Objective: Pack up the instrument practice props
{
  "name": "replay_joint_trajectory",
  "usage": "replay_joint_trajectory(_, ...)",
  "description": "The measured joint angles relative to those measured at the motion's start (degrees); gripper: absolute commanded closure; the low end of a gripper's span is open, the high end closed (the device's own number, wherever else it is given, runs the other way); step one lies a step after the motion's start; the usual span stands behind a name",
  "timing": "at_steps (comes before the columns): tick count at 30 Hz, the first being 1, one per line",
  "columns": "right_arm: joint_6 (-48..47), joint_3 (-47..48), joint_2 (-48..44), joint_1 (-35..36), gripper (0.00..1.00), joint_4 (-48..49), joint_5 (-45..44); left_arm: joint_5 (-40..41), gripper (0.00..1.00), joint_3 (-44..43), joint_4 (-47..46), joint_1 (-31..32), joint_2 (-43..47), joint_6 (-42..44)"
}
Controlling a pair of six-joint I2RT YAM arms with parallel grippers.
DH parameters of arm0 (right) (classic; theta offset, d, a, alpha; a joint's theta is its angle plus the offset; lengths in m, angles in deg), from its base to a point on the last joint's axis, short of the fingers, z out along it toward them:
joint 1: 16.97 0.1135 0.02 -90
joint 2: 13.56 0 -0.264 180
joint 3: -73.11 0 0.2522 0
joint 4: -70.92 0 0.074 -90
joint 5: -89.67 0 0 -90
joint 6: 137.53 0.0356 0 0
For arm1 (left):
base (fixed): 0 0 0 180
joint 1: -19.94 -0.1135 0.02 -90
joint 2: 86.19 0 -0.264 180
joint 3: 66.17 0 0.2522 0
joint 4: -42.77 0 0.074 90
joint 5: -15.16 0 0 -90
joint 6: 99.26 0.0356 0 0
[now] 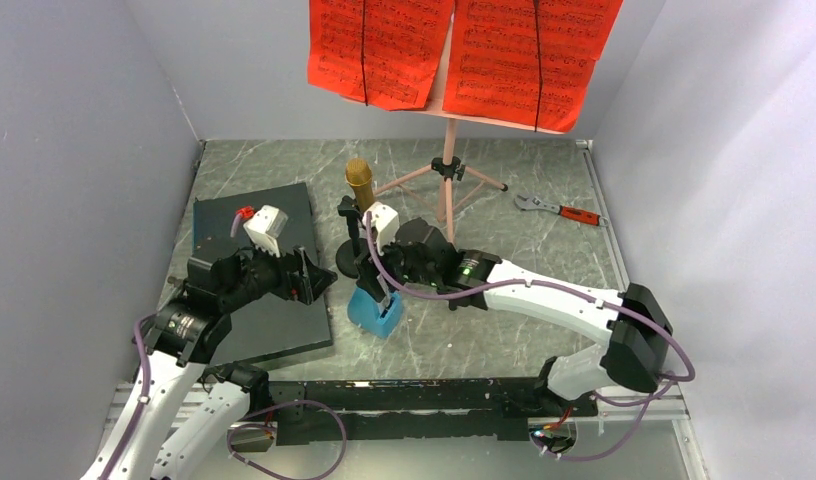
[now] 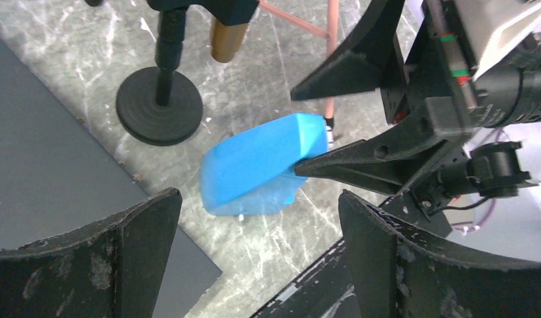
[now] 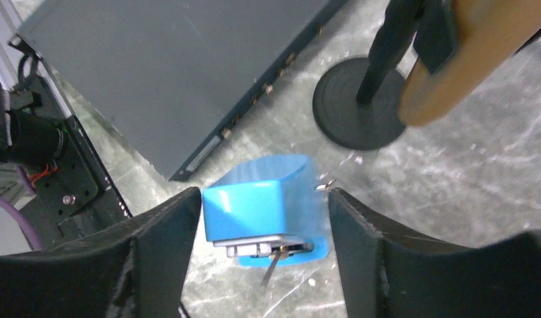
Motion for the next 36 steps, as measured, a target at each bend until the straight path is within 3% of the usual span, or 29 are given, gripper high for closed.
replay_joint_trajectory(6,1.3,-1.8,-6.3,0.1,0.07,5.6,-1.2,-4.1,0.06,0.1,-0.9,0.0,-1.8,-3.1)
replay_joint_trajectory(13,2.0,-8.1,-15.7,0.0,0.06,9.5,-4.8,-7.0,0.06,0.1,-2.4,0.0,-7.6,-5.3)
replay_joint_trajectory(22,3.8,-19.3,-21.1,0.0,0.43,10.8,-6.9,-8.9,0.06,0.1,-5.1,0.4,-13.3,-6.4)
replay_joint_trajectory(29,5.6,-23.2,-22.1,0.0,0.58,12.4,-6.1,-9.2,0.06,-0.2,-5.6,2.1,-16.3,-7.1)
replay_joint_trajectory(36,5.6,-23.2,-18.9,0.0,0.66,16.7,-3.7,-9.3,0.06,-2.0,-5.9,3.2,-18.8,-7.2)
